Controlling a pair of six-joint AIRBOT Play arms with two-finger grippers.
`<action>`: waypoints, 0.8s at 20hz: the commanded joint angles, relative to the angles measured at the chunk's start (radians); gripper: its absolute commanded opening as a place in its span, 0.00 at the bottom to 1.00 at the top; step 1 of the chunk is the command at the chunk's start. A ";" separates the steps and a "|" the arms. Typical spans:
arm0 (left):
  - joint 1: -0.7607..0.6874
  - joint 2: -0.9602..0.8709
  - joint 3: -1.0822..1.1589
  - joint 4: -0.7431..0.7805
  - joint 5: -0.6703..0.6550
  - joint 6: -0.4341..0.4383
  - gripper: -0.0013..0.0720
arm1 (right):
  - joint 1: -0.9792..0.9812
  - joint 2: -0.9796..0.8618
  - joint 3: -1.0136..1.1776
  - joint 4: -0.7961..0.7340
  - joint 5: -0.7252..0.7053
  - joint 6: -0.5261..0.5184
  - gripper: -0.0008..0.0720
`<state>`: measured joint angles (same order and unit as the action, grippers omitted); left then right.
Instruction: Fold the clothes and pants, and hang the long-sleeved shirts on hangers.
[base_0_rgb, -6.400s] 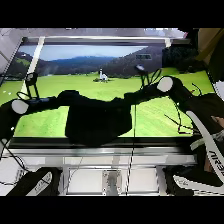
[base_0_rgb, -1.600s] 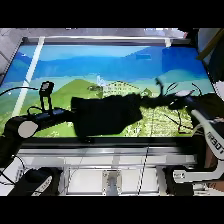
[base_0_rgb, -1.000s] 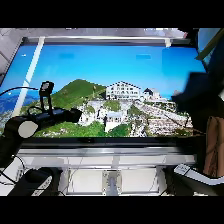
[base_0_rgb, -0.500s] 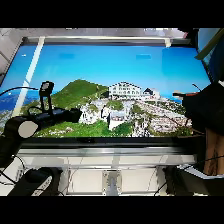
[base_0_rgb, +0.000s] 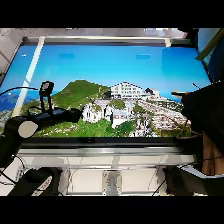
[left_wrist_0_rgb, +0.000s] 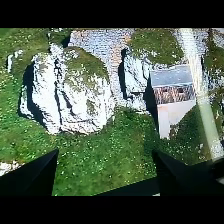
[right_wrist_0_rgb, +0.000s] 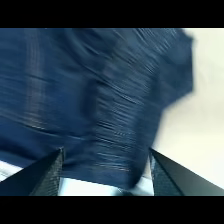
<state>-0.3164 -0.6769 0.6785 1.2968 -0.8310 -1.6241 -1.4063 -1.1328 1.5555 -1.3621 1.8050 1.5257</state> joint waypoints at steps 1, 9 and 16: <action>0.000 0.000 0.000 0.002 0.000 0.000 0.91 | 0.021 0.040 0.123 0.396 -0.114 0.076 0.70; 0.000 0.000 0.000 0.000 0.001 0.000 0.05 | 1.050 0.114 0.121 0.627 -0.166 -0.254 0.04; 0.000 0.000 0.000 -0.008 -0.011 0.000 0.05 | 1.614 0.041 0.121 0.178 -0.161 -0.256 0.04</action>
<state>-0.3164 -0.6769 0.6785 1.2919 -0.8379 -1.6241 0.0235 -1.0702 1.6752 -1.0233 1.6413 1.2846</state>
